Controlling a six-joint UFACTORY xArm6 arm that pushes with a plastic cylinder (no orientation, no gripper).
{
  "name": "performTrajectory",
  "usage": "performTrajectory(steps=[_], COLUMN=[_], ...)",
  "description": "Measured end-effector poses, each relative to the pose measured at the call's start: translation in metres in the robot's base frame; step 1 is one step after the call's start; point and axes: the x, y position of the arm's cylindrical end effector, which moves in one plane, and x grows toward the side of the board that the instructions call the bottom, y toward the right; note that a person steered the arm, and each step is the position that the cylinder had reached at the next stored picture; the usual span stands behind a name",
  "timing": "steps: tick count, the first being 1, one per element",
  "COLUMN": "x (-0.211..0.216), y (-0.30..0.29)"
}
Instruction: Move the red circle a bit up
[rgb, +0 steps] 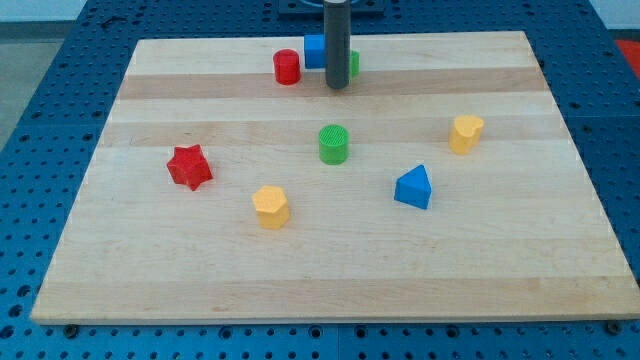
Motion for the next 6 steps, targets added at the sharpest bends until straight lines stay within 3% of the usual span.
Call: performTrajectory(steps=[2, 4, 6], x=[0.015, 0.011, 0.010], y=[-0.007, -0.103, -0.093])
